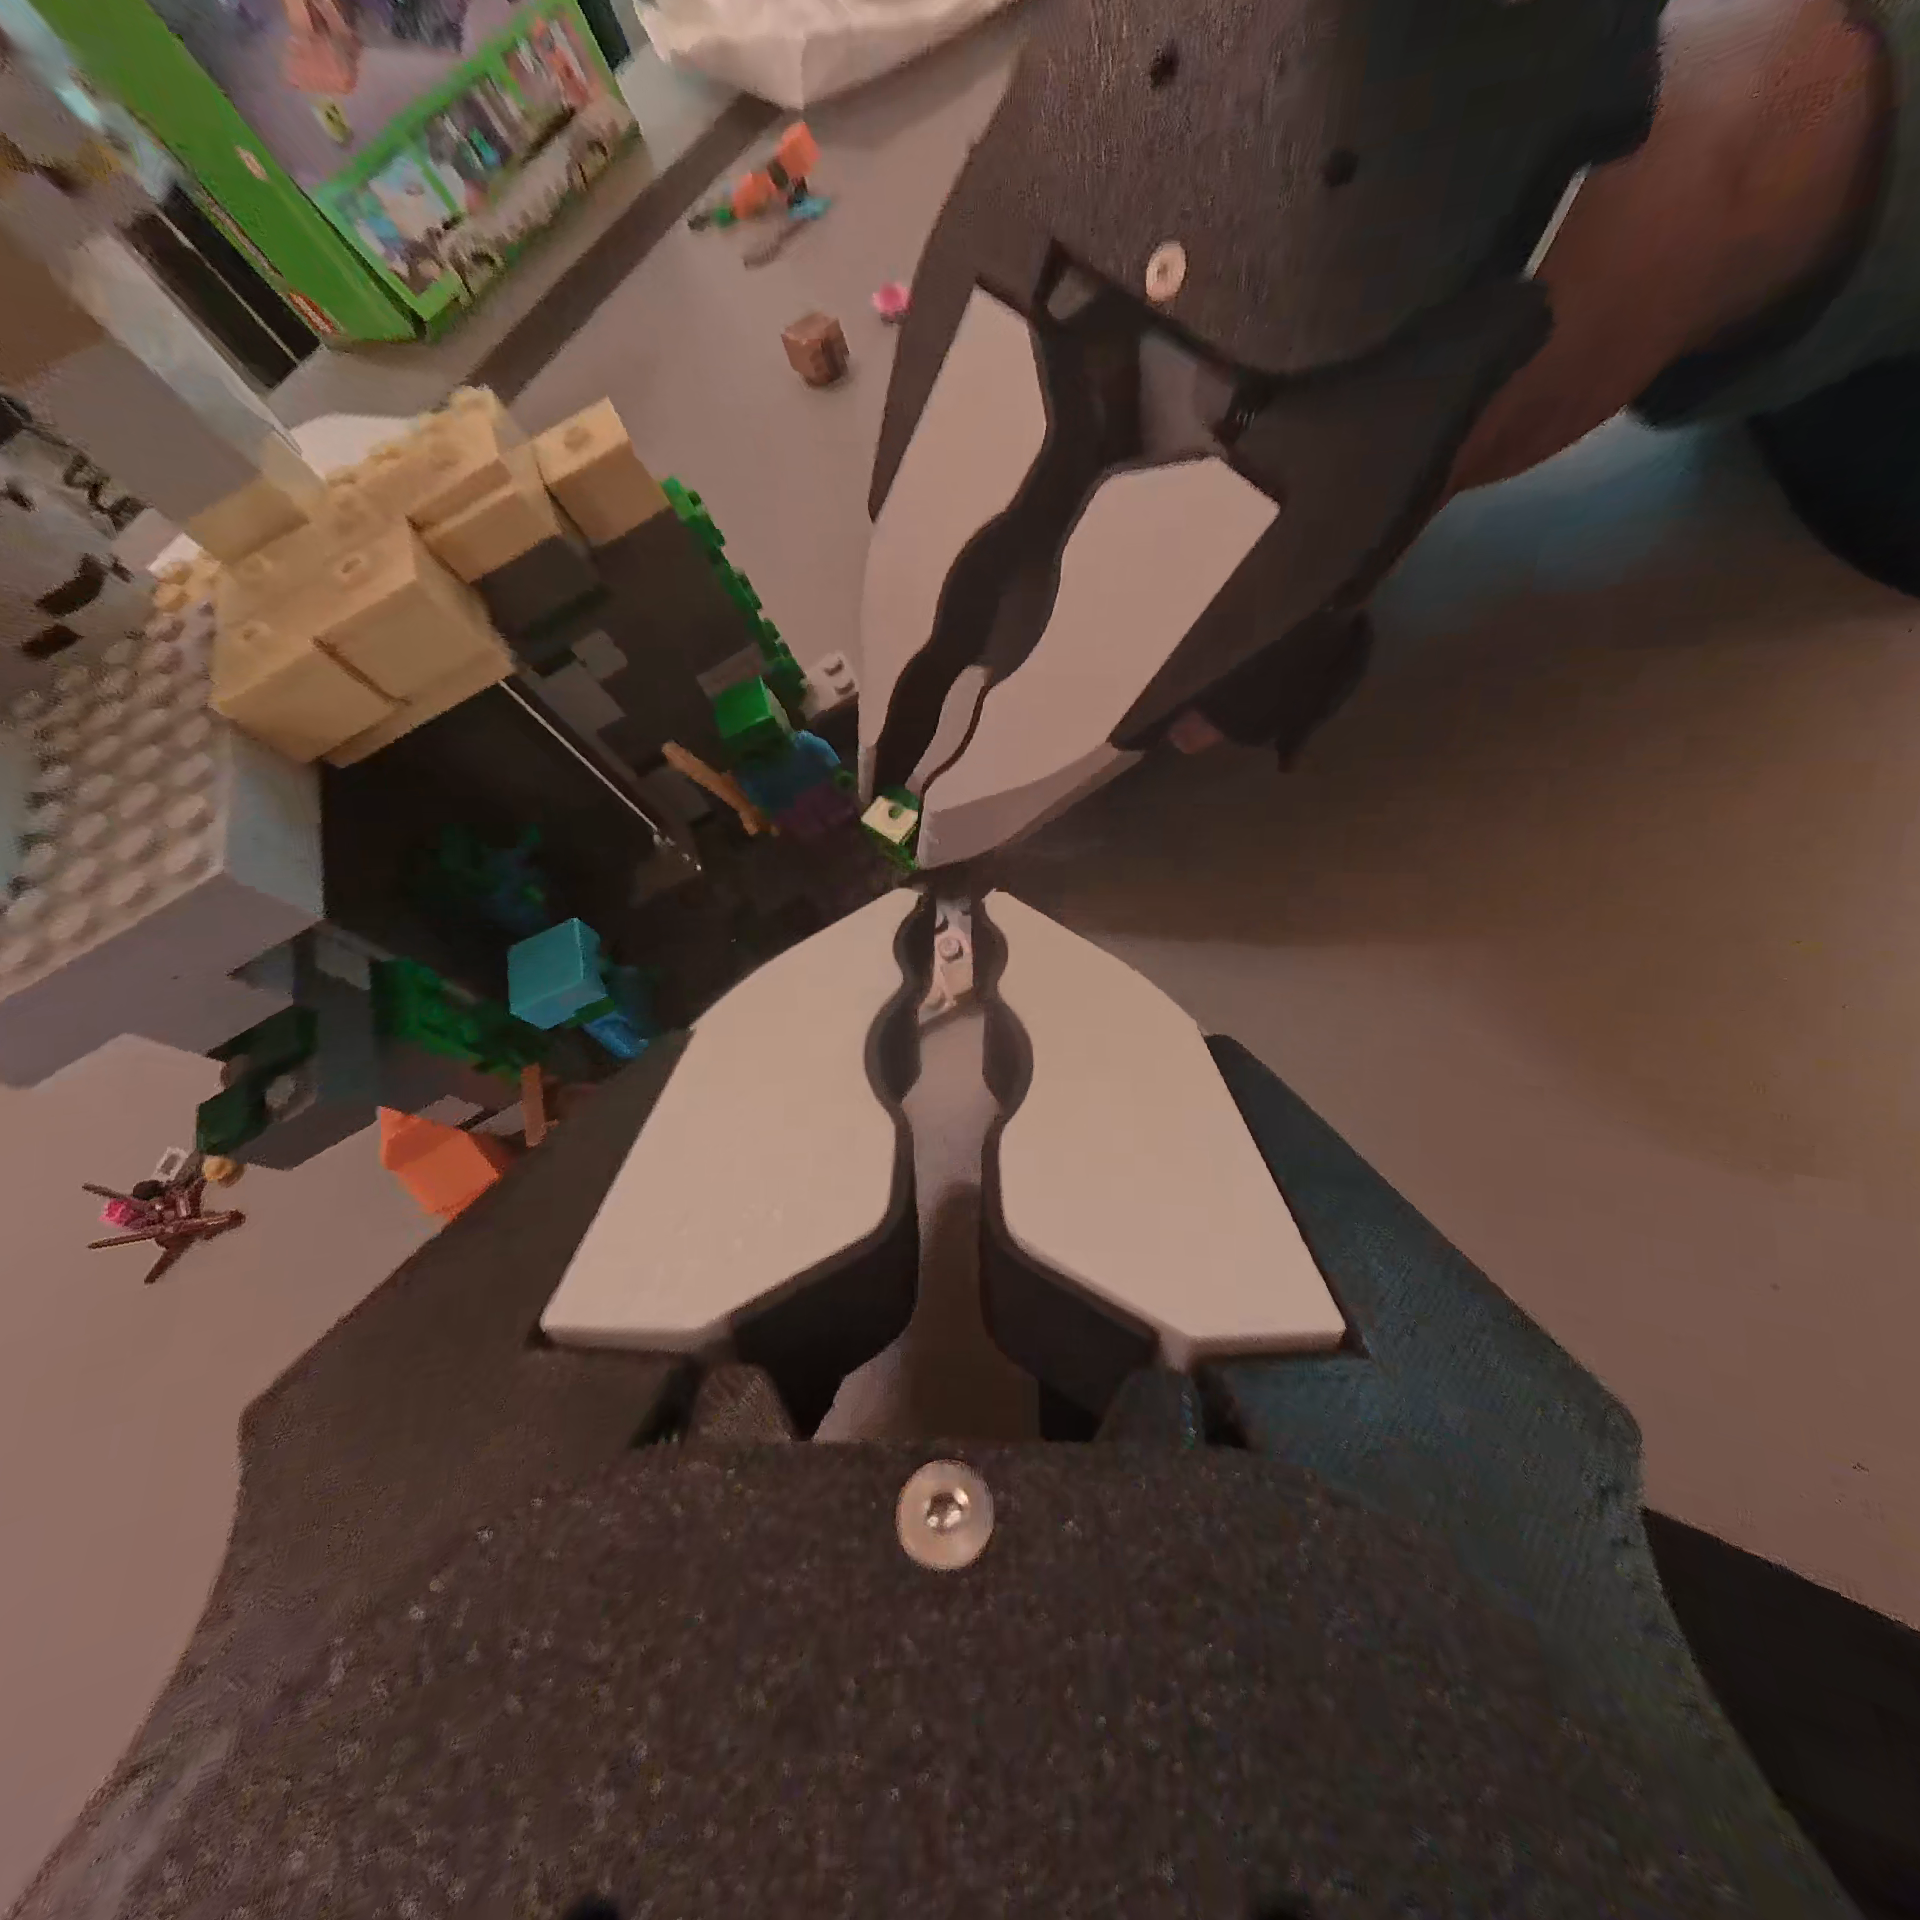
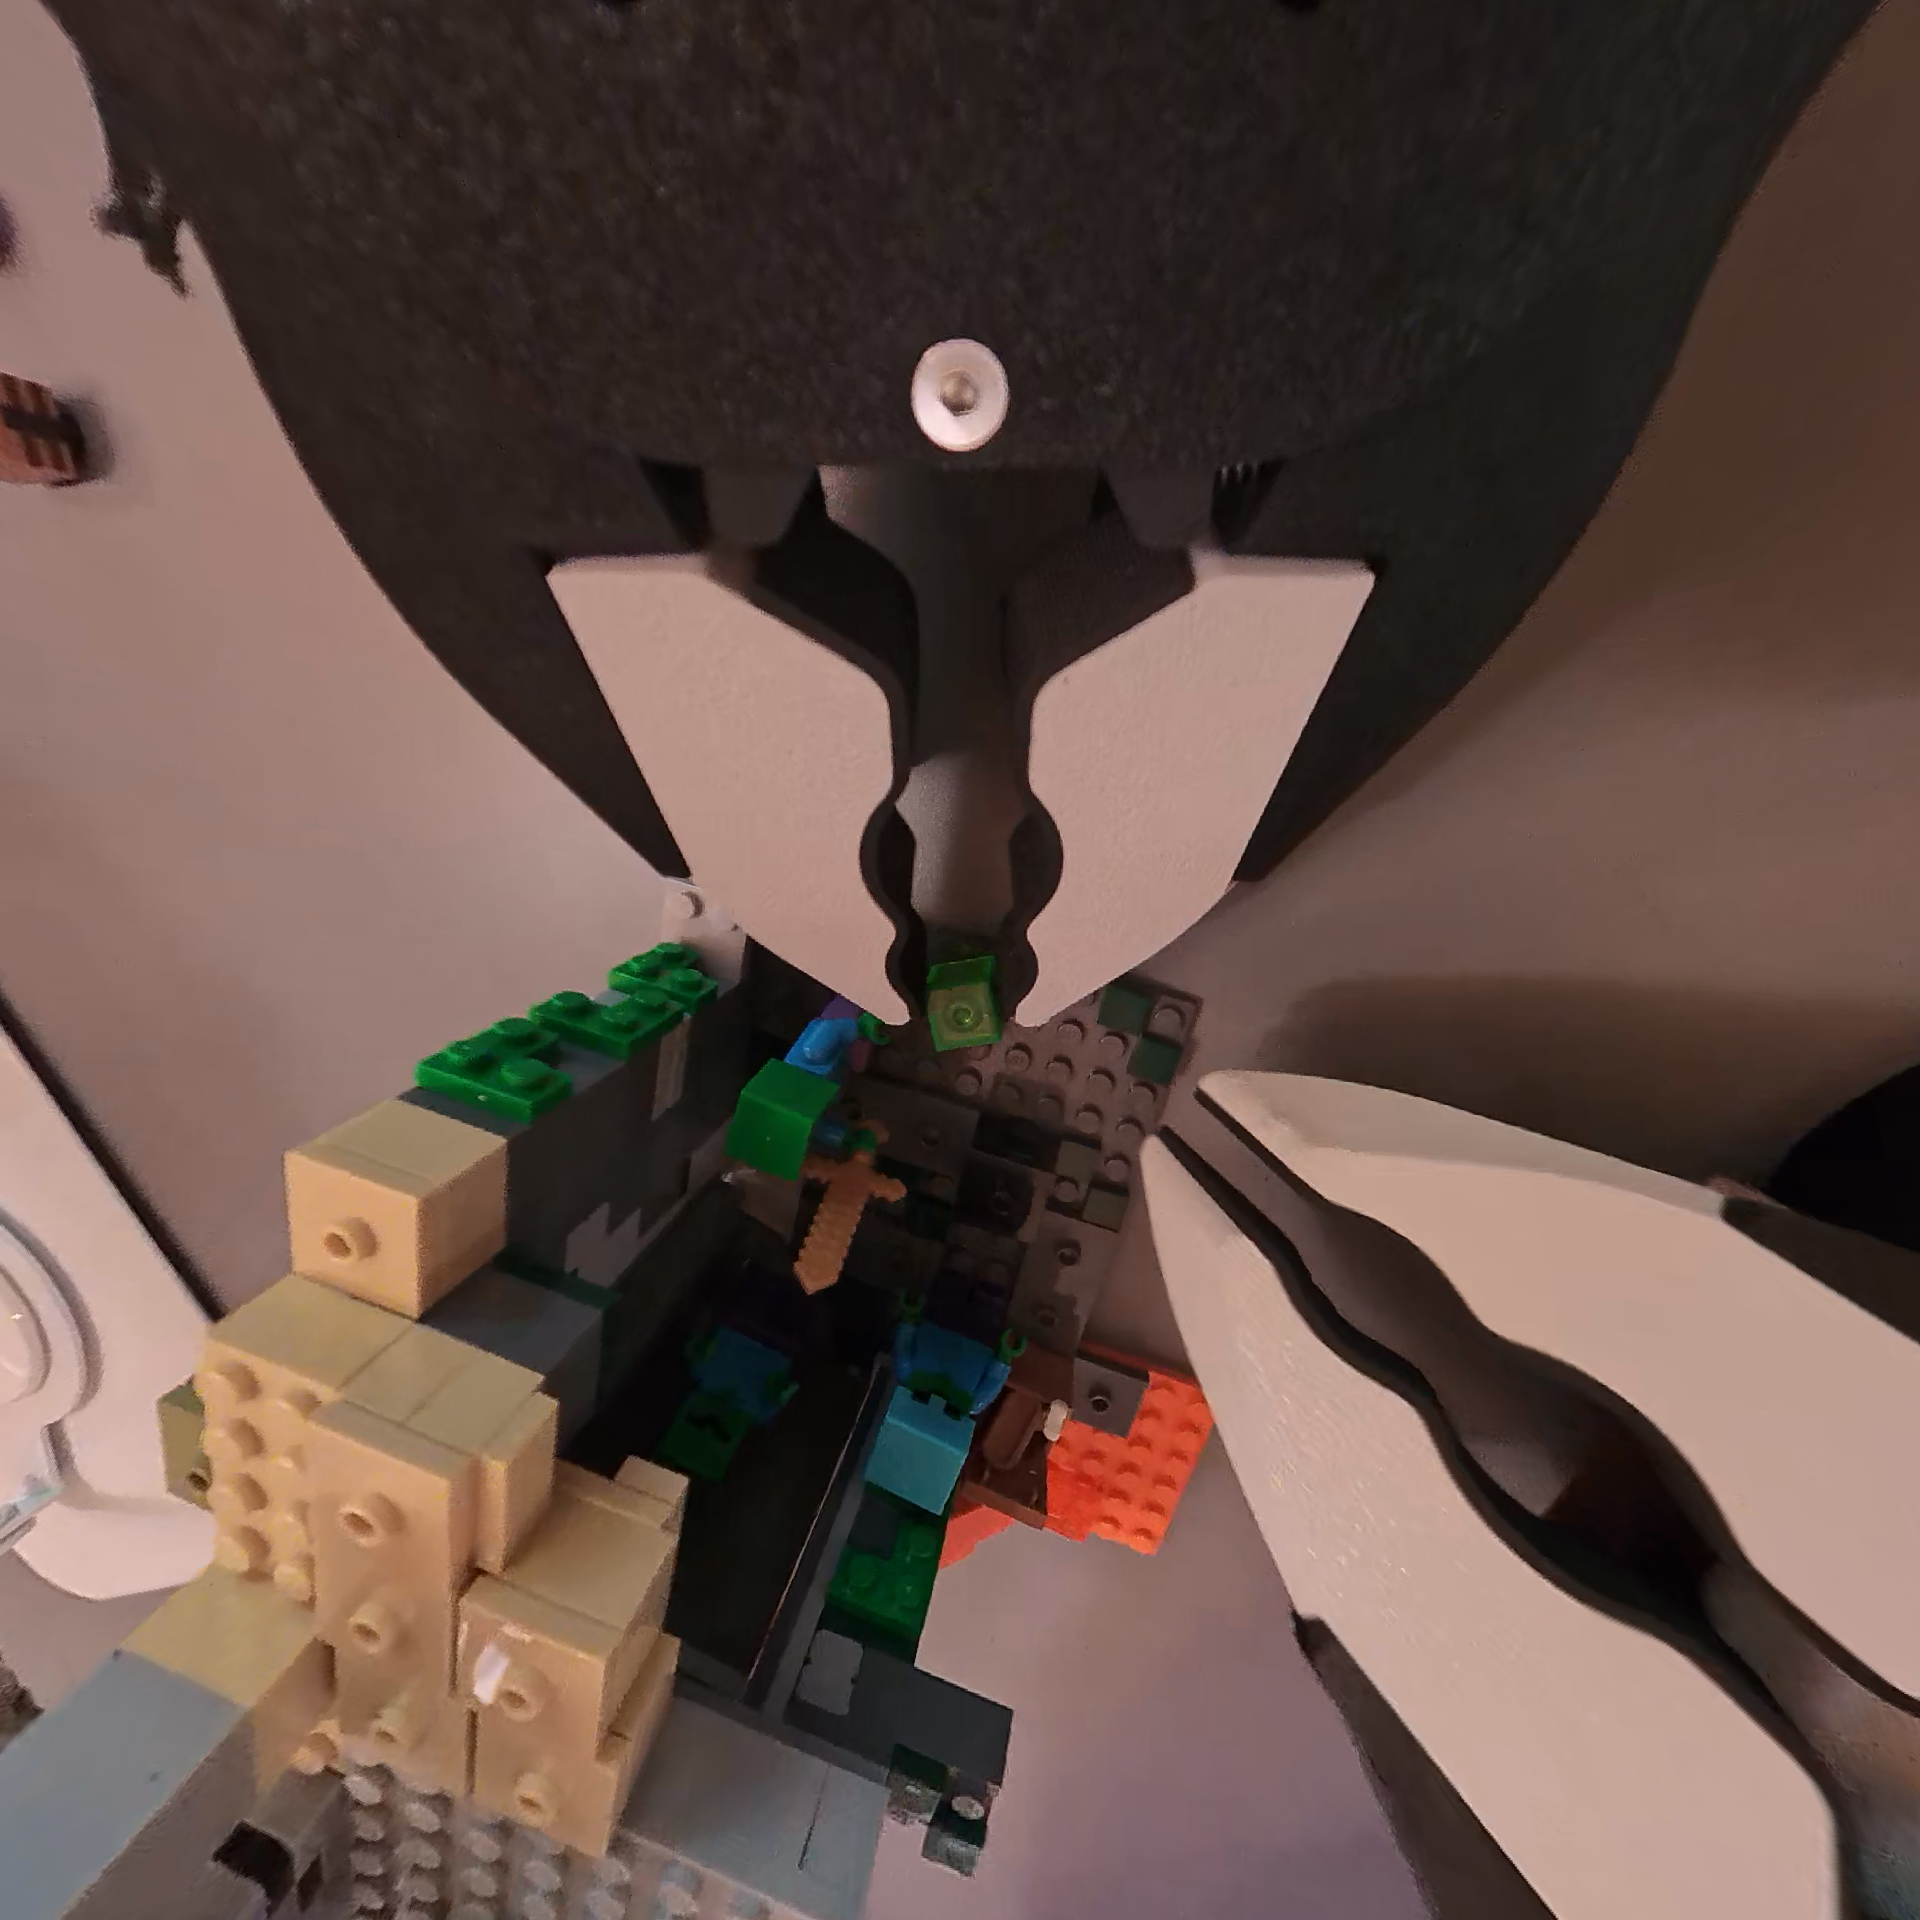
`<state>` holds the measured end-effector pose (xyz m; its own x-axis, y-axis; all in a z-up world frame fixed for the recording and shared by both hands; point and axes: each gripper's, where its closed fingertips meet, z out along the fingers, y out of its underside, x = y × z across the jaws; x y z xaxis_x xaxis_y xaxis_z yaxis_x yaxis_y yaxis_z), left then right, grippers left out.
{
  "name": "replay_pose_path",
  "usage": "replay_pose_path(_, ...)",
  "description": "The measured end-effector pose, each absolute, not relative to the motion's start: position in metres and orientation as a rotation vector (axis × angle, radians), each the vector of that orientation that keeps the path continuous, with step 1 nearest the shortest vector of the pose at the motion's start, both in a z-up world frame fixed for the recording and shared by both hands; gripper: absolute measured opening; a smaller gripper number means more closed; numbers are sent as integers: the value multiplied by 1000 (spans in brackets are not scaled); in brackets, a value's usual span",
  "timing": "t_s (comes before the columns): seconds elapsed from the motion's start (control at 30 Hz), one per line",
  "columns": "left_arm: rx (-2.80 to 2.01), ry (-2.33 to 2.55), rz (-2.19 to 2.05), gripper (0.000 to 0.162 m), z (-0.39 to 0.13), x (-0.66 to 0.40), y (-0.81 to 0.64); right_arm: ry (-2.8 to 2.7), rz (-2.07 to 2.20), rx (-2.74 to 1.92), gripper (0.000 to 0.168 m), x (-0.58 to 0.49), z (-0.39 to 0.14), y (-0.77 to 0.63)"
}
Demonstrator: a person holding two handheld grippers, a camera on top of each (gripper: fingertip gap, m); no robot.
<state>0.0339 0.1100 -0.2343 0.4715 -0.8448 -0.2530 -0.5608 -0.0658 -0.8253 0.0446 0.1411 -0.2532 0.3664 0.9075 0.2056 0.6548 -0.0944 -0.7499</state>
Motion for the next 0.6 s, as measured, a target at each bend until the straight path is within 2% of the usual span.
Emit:
replay_pose_path(0.1, -1778, 1295, -278, 12, -246, 35, 113, -1363, 425, -1838, 13, 44, -253, 139)
replay_pose_path(0.17, -1821, 1353, -247, 21, -256, 35, 112, -1362, 433, -1841, 13, 44, -253, 139)
replay_pose_path(0.27, -1845, 1383, -221, 21, -260, 36, 111, -1370, 439, -1837, 13, 42, -253, 137)
replay_pose_path(0.43, -1888, 1404, -179, 11, -262, 36, 112, -1369, 461, -1833, 12, 37, -252, 133)
replay_pose_path(0.6, -1900, 1368, -192, 13, -262, 36, 114, -1355, 494, -1845, 12, 37, -252, 131)
